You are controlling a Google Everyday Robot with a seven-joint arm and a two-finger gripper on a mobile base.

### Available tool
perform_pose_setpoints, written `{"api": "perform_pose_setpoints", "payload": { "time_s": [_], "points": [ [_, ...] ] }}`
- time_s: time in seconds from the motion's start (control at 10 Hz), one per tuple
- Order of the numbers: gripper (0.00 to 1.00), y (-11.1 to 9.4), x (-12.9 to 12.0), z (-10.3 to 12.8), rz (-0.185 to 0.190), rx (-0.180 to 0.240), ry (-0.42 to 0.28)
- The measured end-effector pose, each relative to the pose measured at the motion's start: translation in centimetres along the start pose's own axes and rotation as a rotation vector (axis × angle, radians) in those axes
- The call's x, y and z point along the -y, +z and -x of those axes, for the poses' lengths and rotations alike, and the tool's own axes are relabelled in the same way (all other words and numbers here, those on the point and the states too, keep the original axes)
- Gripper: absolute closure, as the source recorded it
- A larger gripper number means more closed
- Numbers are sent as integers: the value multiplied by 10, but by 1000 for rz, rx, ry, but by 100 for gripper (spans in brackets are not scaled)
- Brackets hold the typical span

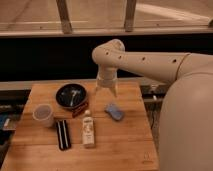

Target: Place the pepper in the ceramic cup

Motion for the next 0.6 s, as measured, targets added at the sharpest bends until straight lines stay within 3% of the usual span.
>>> {"api": "perform_pose_setpoints", "payload": {
  "time_s": [0.3,0.6],
  "points": [
    [35,0,-6,2,25,-2,-30],
    [35,16,-18,4,0,-45,-70]
  ]
}}
